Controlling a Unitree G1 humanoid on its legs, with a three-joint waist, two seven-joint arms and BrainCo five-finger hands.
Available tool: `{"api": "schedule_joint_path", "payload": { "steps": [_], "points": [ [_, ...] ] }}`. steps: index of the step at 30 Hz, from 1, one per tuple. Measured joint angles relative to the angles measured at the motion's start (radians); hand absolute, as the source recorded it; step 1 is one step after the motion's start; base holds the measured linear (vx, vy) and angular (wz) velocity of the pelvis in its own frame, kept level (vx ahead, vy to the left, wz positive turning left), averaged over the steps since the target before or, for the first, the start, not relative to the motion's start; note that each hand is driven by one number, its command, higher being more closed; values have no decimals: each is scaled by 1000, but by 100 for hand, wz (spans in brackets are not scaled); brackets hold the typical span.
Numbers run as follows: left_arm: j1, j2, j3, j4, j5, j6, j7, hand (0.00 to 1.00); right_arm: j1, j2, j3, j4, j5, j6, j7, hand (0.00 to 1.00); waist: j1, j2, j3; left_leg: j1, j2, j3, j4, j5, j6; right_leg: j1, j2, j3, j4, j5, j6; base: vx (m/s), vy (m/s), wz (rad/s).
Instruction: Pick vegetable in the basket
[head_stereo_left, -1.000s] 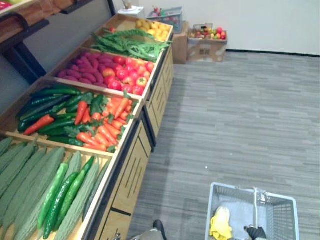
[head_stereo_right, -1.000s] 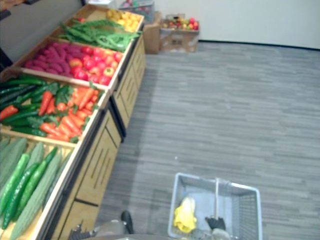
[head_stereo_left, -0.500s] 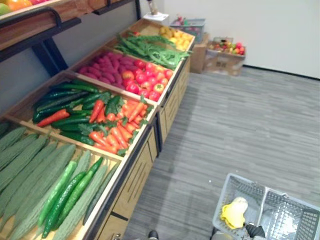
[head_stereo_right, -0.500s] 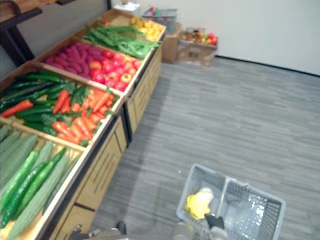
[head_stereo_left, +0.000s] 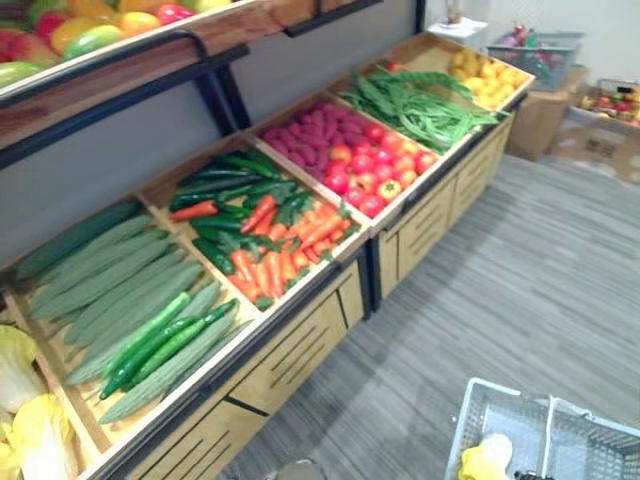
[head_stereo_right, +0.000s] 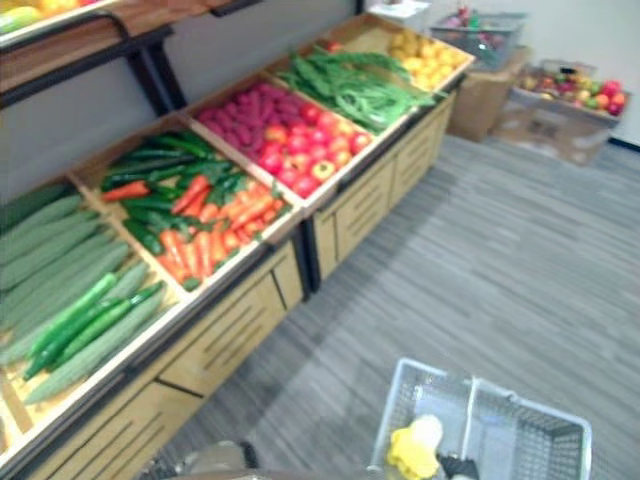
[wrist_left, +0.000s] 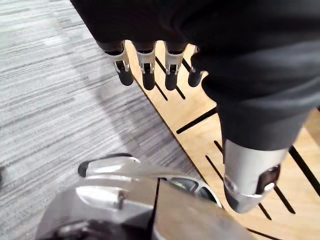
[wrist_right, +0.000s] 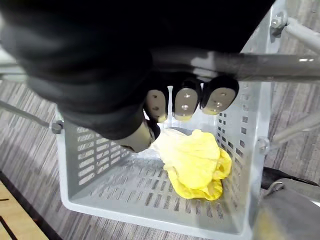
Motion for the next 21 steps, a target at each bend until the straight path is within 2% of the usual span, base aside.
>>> {"api": "schedule_joint_path", "payload": {
  "steps": [2,4,6,7,9,12,15,17,18,19,20,21],
  "points": [
    [3,0,-1,4,2,0,-6,0,2,4,-25,3,1,1,0,100,-2,-3,2,29,-35,50,-67,-6,30,13,-1,-10,-1,0,1,182,99,35],
    [-3,14,-5,0,2,-2,-19,0,-5,40,-41,3,5,2,3,100,1,-22,12,52,-60,48,-118,-3,36,23,1,-9,-32,22,25,187,60,30],
    [-7,26,-4,4,8,0,-20,0,-20,68,-27,0,1,1,2,100,1,-38,22,53,-59,50,-120,-3,36,55,20,-5,-108,69,29,145,14,1],
    [-8,25,-6,4,13,0,-21,0,-20,81,-16,-5,0,1,3,100,2,-35,22,56,-48,53,-118,-2,36,73,35,1,-149,108,30,113,2,-8],
    [-7,25,-13,7,17,0,-20,0,-19,96,-15,-8,2,1,3,100,1,-32,23,71,-36,77,-113,-2,36,95,50,6,-179,143,30,94,-25,-16],
    [-9,26,-27,15,21,1,-21,0,-13,102,-12,-19,3,-1,2,100,-1,-30,22,89,-29,99,-117,-3,36,105,56,18,-183,168,38,85,-54,-16],
    [-10,26,-68,22,49,2,-22,0,4,89,-8,-47,13,-3,1,100,-15,4,15,91,-14,98,-95,-24,65,36,40,22,10,168,39,68,10,17],
    [-5,32,-102,21,48,2,-25,0,1,70,-10,-73,22,-4,1,100,-18,5,18,158,-23,100,-161,-60,74,-83,-30,62,328,191,33,107,61,33],
    [-6,32,-117,21,48,3,-27,0,0,69,-10,-79,23,-5,1,100,-26,12,19,194,-17,85,-200,-90,81,-132,-46,95,461,237,27,152,32,46],
    [-6,38,-129,19,48,3,-31,0,-11,71,-10,-87,23,-16,0,100,-30,26,30,233,-14,66,-238,-125,64,-189,-57,138,591,251,12,185,-12,59],
    [-16,61,-132,18,49,5,-39,0,-28,78,4,-82,21,-18,3,100,-25,-10,48,264,-14,49,-259,-140,44,-259,-77,178,665,77,21,165,-43,51],
    [-17,64,-131,18,49,7,-40,0,-28,78,19,-81,20,-20,4,100,-21,-13,50,266,-5,41,-255,-140,44,-280,-76,172,656,29,20,176,-130,50]
  ]
}}
